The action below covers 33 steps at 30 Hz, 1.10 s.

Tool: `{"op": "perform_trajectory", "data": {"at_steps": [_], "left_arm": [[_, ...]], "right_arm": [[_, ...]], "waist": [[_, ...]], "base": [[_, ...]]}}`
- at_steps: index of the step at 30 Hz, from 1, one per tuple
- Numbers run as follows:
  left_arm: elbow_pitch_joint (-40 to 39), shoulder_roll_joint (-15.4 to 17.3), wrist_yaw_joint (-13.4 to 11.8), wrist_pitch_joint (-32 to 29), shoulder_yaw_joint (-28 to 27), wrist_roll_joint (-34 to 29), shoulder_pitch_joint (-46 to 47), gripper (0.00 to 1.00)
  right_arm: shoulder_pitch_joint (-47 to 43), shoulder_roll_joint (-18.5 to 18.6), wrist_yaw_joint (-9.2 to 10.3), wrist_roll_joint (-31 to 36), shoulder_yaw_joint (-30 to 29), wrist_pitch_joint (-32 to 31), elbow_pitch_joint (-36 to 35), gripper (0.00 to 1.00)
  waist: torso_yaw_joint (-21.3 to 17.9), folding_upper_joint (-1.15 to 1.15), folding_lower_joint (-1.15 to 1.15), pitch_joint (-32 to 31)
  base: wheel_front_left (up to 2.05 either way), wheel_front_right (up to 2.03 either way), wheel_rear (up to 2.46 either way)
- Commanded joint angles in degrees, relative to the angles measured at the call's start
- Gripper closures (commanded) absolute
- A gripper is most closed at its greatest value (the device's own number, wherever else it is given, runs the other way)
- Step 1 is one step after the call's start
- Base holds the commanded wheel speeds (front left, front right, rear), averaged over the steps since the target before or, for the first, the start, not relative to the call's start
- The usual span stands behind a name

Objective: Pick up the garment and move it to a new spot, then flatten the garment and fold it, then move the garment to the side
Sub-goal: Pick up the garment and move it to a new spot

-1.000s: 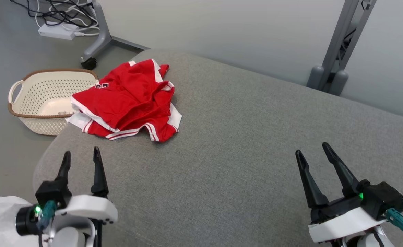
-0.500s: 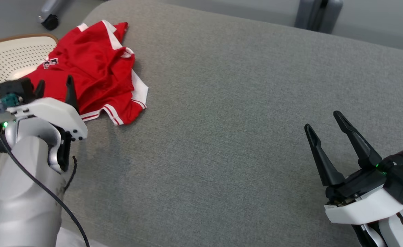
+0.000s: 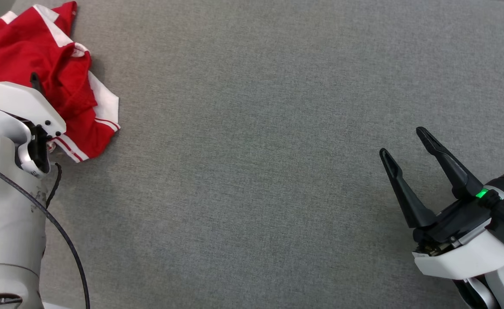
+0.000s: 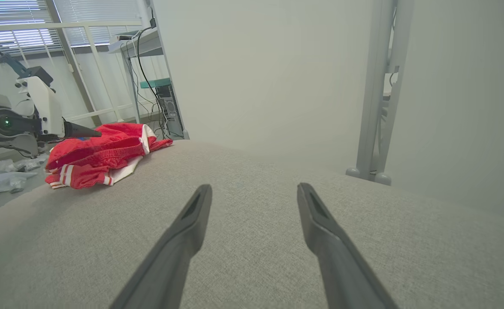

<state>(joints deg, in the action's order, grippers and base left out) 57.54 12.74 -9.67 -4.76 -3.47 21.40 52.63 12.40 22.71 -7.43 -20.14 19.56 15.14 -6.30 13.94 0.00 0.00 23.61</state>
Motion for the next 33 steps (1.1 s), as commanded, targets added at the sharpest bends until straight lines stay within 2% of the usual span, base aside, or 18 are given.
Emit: {"op": "perform_trajectory", "data": {"at_steps": [1, 8, 14, 15, 16, 24, 30, 33], "left_arm": [[0.8, 0.7, -0.6, -0.1, 0.3, -0.5, 1.0, 0.0], [6.2, 1.3, -5.0, -4.7, 1.2, -1.3, 4.2, 0.0], [7.9, 1.6, -5.6, -5.7, 1.3, -0.8, 5.6, 0.0], [8.2, 1.6, -5.5, -6.0, 1.2, -0.6, 5.7, 0.29], [8.4, 1.6, -5.6, -6.1, 1.2, -0.4, 5.8, 1.0], [9.2, 0.9, -5.8, -5.7, -0.1, 1.7, 6.7, 1.0], [8.0, 1.2, -4.4, -3.1, 0.2, 1.8, 7.3, 1.0], [6.7, 1.1, -3.3, 0.1, 0.8, 1.4, 7.2, 1.0]], "right_arm": [[0.6, 0.7, -0.11, -0.2, 0.2, 0.1, -0.1, 0.0], [0.7, 1.7, -0.11, 0.5, 0.3, 0.1, -1.3, 0.0], [0.1, 2.2, -0.11, 0.4, 0.1, 0.1, -1.4, 0.0], [0.1, 2.3, -0.11, 0.3, 0.0, 0.1, -1.5, 0.0], [0.2, 2.3, -0.11, 0.3, -0.1, 0.1, -1.5, 0.0], [0.8, 2.0, -0.11, 0.5, -0.9, 0.1, -0.7, 0.0], [0.9, 1.3, -0.11, 1.0, -0.8, 0.1, 0.3, 0.0], [0.6, 0.5, -0.11, 1.2, -0.6, 0.1, 1.1, 0.0]], "waist": [[-1.0, 0.0, 0.0, 1.0], [-1.8, 0.0, 0.0, 2.5], [-2.2, 0.0, 0.0, 3.1], [-2.2, 0.0, 0.0, 3.3], [-2.2, 0.0, 0.0, 3.4], [-1.5, 0.0, 0.0, 3.4], [-0.7, 0.0, 0.0, 1.9], [-0.3, 0.0, 0.0, 0.3]], "base": [[0.0, 0.0, 0.0], [0.0, 0.0, 0.0], [0.0, 0.0, 0.0], [0.0, 0.0, 0.0], [0.0, 0.0, 0.0], [0.0, 0.0, 0.0], [0.0, 0.0, 0.0], [0.0, 0.0, 0.0]]}}
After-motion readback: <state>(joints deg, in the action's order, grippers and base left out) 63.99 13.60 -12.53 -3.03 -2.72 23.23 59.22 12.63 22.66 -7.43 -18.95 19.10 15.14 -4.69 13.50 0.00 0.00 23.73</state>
